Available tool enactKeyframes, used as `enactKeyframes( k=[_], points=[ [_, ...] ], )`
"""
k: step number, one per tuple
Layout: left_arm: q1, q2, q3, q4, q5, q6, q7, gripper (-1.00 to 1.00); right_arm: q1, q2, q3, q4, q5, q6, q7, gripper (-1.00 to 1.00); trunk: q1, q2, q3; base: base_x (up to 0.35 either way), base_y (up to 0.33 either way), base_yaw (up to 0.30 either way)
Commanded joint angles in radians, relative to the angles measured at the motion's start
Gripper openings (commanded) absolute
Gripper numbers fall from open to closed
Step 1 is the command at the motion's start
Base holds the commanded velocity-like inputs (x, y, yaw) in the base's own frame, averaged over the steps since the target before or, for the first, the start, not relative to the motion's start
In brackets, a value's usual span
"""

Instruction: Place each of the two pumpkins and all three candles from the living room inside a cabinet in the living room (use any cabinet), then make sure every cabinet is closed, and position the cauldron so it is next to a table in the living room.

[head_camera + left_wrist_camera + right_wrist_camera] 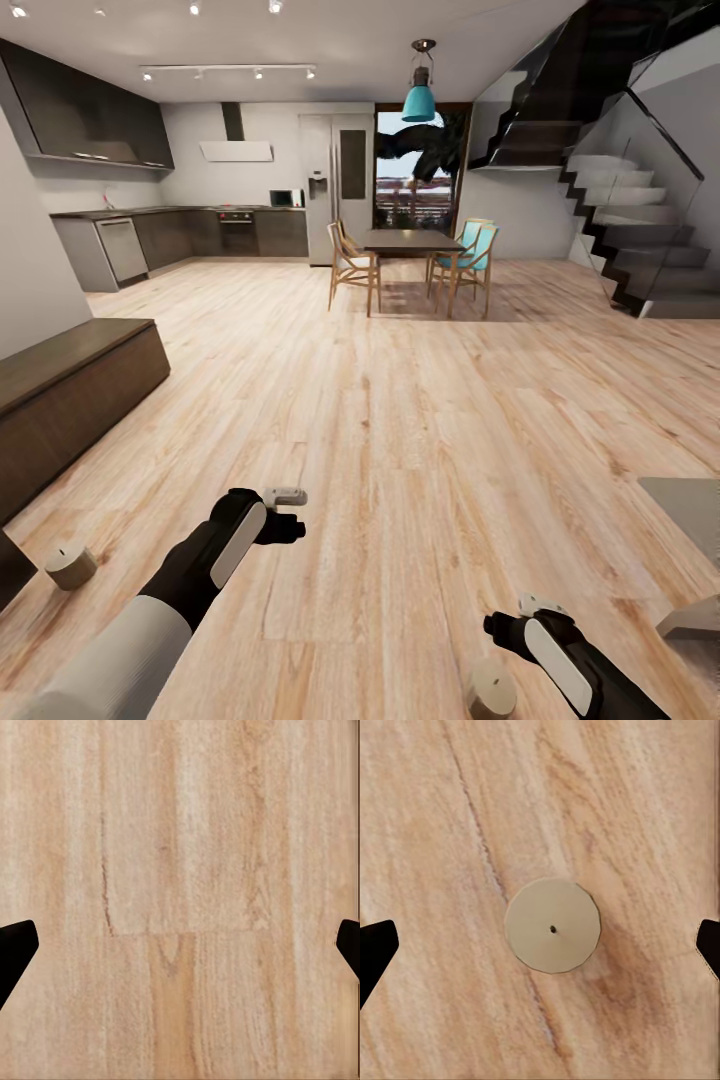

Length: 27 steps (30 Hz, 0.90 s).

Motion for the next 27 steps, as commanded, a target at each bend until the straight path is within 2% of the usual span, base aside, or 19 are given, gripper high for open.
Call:
enactKeyframes(
  k=[1, 18, 27],
  points=[
    [-0.001, 0.001, -0.004, -0.001, 0.01, 0.002, 0.01, 1.0, -0.001, -0.001, 0.006, -0.002, -0.01, 0.0, -0.009, 1.0, 0.0, 0.0, -0.001, 0.0, -0.093, 0.0],
    [-0.001, 0.001, -0.004, -0.004, 0.012, 0.002, 0.008, 1.0, -0.001, 0.004, 0.006, -0.003, -0.009, 0.002, -0.006, 1.0, 0.0, 0.0, -0.001, 0.011, -0.026, 0.0],
    [-0.001, 0.001, -0.004, -0.004, 0.012, 0.002, 0.008, 1.0, -0.001, 0.006, 0.007, -0.003, -0.009, 0.002, -0.005, 1.0, 0.034, -0.063, -0.029, 0.0, 0.0, 0.0]
  ],
)
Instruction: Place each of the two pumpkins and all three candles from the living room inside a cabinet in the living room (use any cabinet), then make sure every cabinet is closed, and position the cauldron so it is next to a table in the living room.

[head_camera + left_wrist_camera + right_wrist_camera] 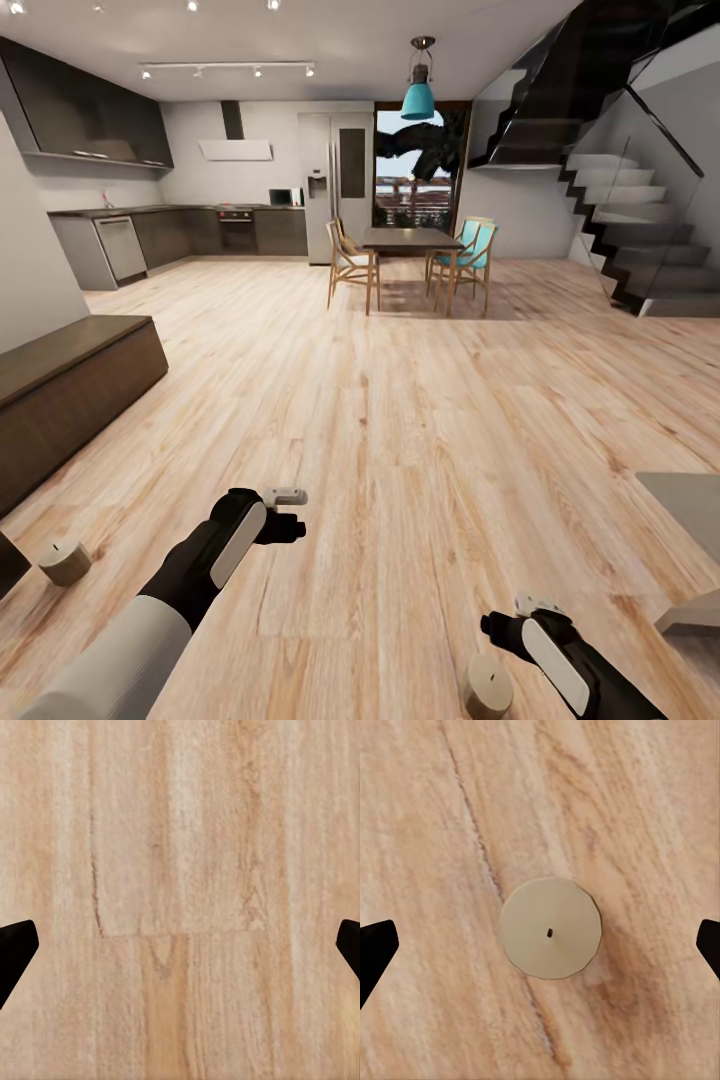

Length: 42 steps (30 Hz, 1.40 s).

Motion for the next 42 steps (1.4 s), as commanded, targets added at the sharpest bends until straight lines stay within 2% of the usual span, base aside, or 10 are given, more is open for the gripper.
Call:
enactKeyframes(
  k=[1, 7, 22, 28, 36, 40, 42],
  points=[
    [-0.001, 0.001, -0.004, -0.001, 0.01, 0.002, 0.01, 1.0, -0.001, -0.001, 0.006, -0.002, -0.01, 0.001, -0.01, 1.0, 0.004, -0.008, -0.004, 0.0, 0.0, 0.0],
    [0.0, 0.002, -0.004, -0.003, 0.01, 0.001, 0.009, 1.0, -0.001, 0.002, 0.007, -0.003, -0.005, 0.002, -0.011, 1.0, 0.027, -0.05, -0.023, 0.0, 0.0, 0.0],
    [0.003, 0.004, -0.004, -0.018, 0.01, -0.002, 0.008, 1.0, -0.001, 0.002, 0.013, -0.005, -0.004, 0.001, -0.011, 1.0, 0.034, -0.053, -0.081, 0.0, 0.0, 0.0],
    [0.005, 0.009, -0.005, -0.107, 0.011, 0.005, 0.008, 1.0, -0.001, 0.002, 0.013, -0.005, -0.004, 0.001, -0.011, 1.0, 0.036, -0.055, -0.104, 0.0, 0.0, 0.0],
    [0.011, 0.014, 0.0, -0.32, 0.019, 0.037, 0.007, 1.0, -0.001, 0.002, 0.014, -0.009, -0.004, 0.001, -0.011, 1.0, 0.04, -0.057, -0.135, 0.0, 0.0, 0.0],
    [0.013, 0.015, 0.002, -0.365, 0.021, 0.041, 0.005, 1.0, -0.001, 0.002, 0.015, -0.012, -0.004, 0.001, -0.011, 1.0, 0.042, -0.058, -0.151, 0.0, 0.0, 0.0],
    [0.014, 0.015, 0.003, -0.4, 0.021, 0.041, 0.003, 1.0, -0.001, 0.002, 0.015, -0.013, -0.004, 0.001, -0.011, 1.0, 0.042, -0.058, -0.151, 0.0, 0.0, 0.0]
  ],
)
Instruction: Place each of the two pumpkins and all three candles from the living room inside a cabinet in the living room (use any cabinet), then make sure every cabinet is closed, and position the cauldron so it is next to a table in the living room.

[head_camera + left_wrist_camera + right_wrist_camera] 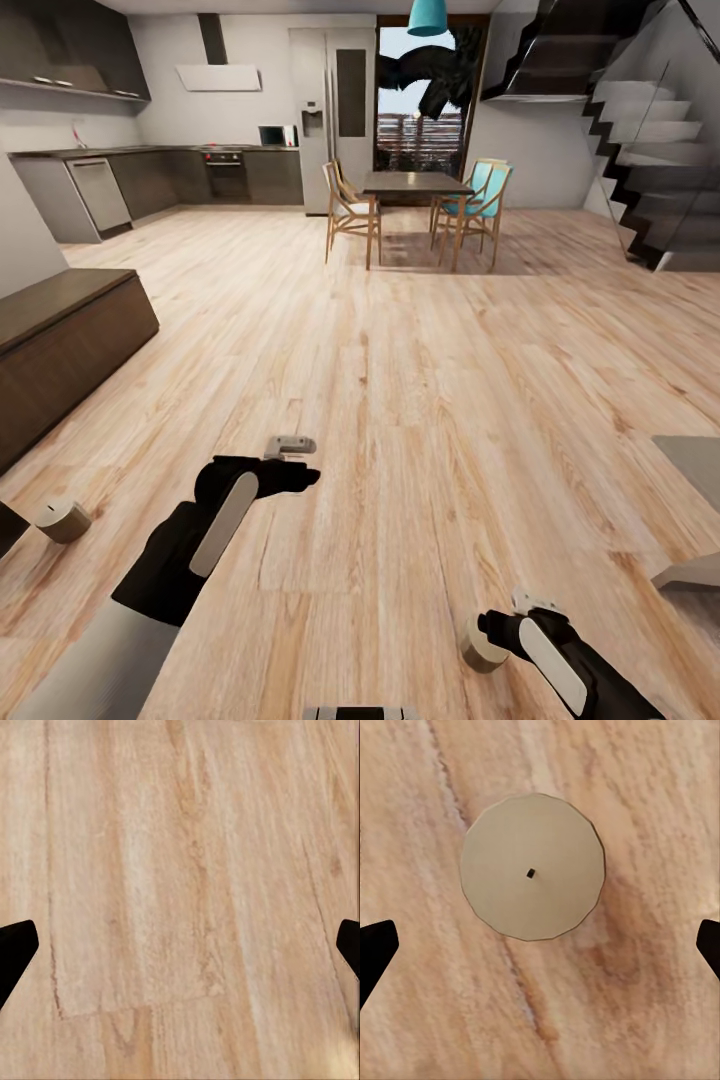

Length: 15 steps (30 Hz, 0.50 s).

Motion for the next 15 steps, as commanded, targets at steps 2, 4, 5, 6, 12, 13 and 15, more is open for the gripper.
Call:
enactKeyframes(
  k=[2, 4, 5, 6, 12, 13, 15],
  points=[
    [0.0, 0.001, -0.001, -0.028, 0.01, 0.002, 0.009, 1.0, -0.001, -0.001, 0.006, -0.002, -0.01, 0.001, -0.01, 1.0, 0.0, 0.0, -0.001, 0.0, 0.0, 0.0],
    [0.0, 0.001, -0.001, -0.039, 0.01, 0.002, 0.009, 1.0, -0.001, -0.001, 0.007, -0.003, -0.01, 0.001, -0.01, 1.0, 0.0, 0.0, -0.001, 0.0, 0.0, 0.0],
    [0.0, 0.002, -0.001, -0.047, 0.01, 0.002, 0.009, 1.0, -0.001, 0.0, 0.007, -0.003, -0.01, 0.001, -0.01, 1.0, 0.0, 0.0, -0.001, 0.0, 0.0, 0.0],
    [0.0, 0.002, -0.002, -0.054, 0.01, 0.002, 0.008, 1.0, -0.001, -0.001, 0.007, -0.003, -0.01, 0.001, -0.01, 1.0, 0.0, 0.0, -0.001, 0.0, 0.0, 0.0],
    [0.001, 0.002, -0.002, -0.068, 0.005, 0.003, 0.008, 1.0, -0.001, -0.001, 0.007, -0.003, -0.01, 0.001, -0.01, 1.0, 0.0, 0.0, -0.001, 0.084, 0.0, 0.0],
    [0.001, 0.002, -0.002, -0.068, 0.005, 0.003, 0.008, 1.0, -0.001, -0.001, 0.007, -0.003, -0.01, 0.001, -0.01, 1.0, 0.0, 0.0, -0.001, 0.126, 0.0, 0.0],
    [0.001, 0.002, -0.003, -0.069, 0.004, 0.003, 0.008, 1.0, -0.001, -0.001, 0.007, -0.003, -0.01, 0.001, -0.01, 1.0, 0.0, 0.0, -0.001, 0.075, 0.0, 0.0]
  ],
)
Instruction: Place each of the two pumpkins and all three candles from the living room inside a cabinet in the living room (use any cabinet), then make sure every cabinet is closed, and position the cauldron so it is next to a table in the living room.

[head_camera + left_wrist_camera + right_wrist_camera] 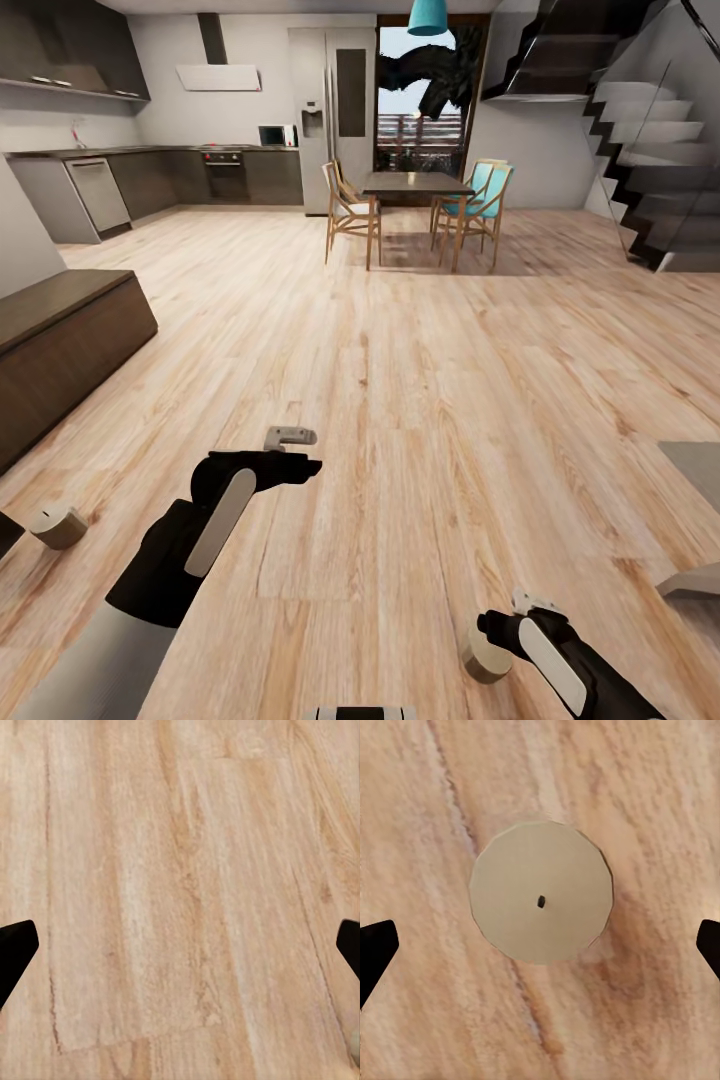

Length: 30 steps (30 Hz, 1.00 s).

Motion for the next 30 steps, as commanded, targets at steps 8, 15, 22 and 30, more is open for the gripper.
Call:
enactKeyframes(
  k=[8, 15, 22, 30],
  points=[
    [-0.001, 0.0, -0.003, 0.0, 0.009, 0.002, 0.016, 1.0, -0.001, -0.001, 0.006, -0.002, -0.01, 0.001, -0.01, 1.0, 0.0, 0.0, -0.001, 0.131, 0.0, 0.0],
    [-0.001, -0.001, -0.004, 0.0, 0.008, 0.002, 0.016, 1.0, -0.001, -0.001, 0.006, -0.002, -0.01, 0.001, -0.01, 1.0, 0.0, 0.0, -0.001, 0.107, -0.015, 0.0],
    [-0.001, 0.0, -0.006, -0.001, 0.008, 0.002, 0.016, 1.0, -0.001, -0.002, 0.005, -0.002, -0.01, 0.001, -0.01, 1.0, 0.0, 0.0, -0.001, 0.02, -0.004, 0.0],
    [0.0, 0.001, -0.006, -0.018, 0.009, 0.002, 0.01, 1.0, -0.001, -0.001, 0.004, -0.002, -0.01, 0.001, -0.01, 1.0, 0.003, -0.002, -0.028, 0.001, 0.0, 0.0]
  ],
)
